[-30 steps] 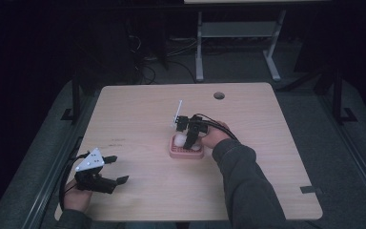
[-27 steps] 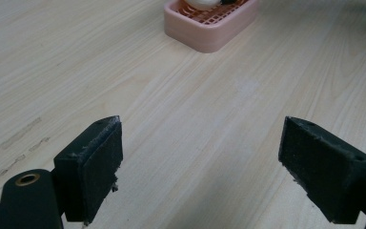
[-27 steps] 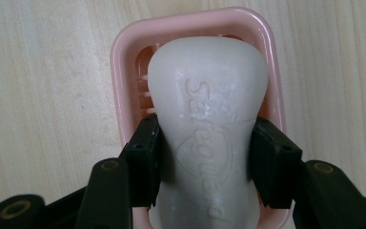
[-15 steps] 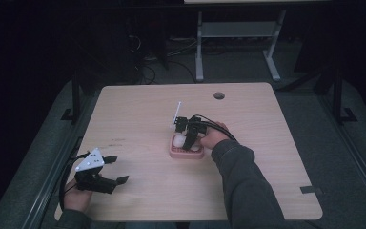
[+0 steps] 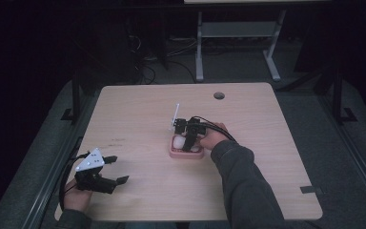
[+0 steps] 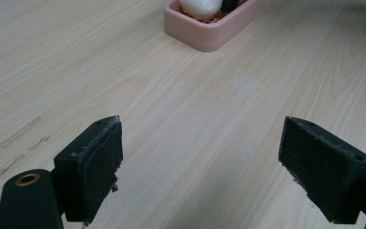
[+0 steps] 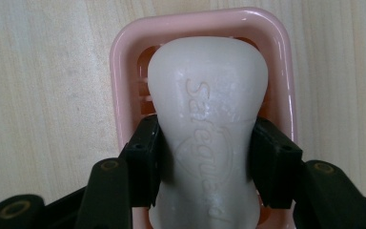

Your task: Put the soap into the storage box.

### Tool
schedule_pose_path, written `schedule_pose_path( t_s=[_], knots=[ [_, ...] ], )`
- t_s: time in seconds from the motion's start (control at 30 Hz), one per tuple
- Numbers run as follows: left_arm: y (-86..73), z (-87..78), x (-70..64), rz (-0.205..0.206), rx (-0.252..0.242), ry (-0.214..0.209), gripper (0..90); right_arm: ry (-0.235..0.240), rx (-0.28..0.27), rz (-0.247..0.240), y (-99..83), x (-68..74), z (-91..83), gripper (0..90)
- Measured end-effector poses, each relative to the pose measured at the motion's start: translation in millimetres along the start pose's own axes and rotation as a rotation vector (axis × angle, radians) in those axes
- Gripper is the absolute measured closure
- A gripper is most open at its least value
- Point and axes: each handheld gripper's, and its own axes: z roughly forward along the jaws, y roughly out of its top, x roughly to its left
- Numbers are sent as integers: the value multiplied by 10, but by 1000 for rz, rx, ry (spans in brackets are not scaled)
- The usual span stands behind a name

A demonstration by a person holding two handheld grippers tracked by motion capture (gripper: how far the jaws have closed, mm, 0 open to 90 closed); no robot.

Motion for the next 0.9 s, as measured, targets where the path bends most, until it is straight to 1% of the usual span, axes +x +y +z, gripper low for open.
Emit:
schedule_pose_path(
  t_s=[0.4,0.6,0.8,0.9],
  knots=[
    [1,1,-2,-1,0,0,148,2,0,8,-28,-2,9,489],
    [1,2,0,1,0,0,148,-12,2,6,-34,4,1,484],
    [2,2,-3,0,1,0,148,-22,-24,4,-38,11,-47,463],
    [3,6,-5,0,-1,-1,148,-15,-44,13,-45,9,-82,451]
  ],
)
